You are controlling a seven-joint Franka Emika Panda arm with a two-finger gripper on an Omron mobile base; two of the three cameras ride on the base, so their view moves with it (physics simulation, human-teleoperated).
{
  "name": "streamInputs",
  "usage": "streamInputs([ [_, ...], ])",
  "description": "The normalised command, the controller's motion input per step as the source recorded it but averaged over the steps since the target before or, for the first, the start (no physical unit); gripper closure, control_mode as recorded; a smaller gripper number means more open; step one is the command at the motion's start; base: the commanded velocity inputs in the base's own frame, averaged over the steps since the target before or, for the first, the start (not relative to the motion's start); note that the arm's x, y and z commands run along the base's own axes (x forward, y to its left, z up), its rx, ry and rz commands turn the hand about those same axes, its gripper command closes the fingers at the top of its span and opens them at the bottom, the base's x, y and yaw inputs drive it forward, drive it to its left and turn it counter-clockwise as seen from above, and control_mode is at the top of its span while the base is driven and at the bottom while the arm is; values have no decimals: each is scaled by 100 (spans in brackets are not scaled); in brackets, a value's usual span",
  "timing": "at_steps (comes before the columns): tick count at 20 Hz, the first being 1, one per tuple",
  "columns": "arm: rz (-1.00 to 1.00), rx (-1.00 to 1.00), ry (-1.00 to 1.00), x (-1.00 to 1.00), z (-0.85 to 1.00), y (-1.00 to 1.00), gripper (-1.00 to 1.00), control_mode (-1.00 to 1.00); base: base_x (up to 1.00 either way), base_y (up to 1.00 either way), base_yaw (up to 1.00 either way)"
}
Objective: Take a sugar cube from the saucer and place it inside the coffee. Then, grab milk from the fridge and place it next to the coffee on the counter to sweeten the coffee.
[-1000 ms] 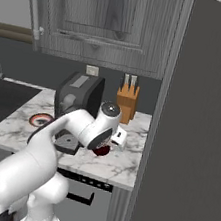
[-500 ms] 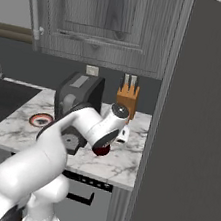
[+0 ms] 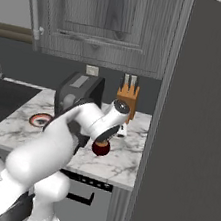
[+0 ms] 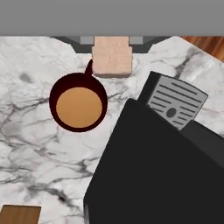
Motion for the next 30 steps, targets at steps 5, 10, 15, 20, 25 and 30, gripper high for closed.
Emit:
streamInputs([
  [5,10,-1,0,28,-17,8,100,-100,0,0,0],
  [10,8,-4,0,21,-30,2,100,-100,0,0,0],
  [15,5,-4,0,14,-27,0,100,-100,0,0,0],
  [20,3,-5,0,30,-15,0,100,-100,0,0,0],
  [25,1,-6,0,40,-6,0,-100,-100,0,0,0],
  [30,0,-1,0,8,5,0,-100,-100,0,0,0],
])
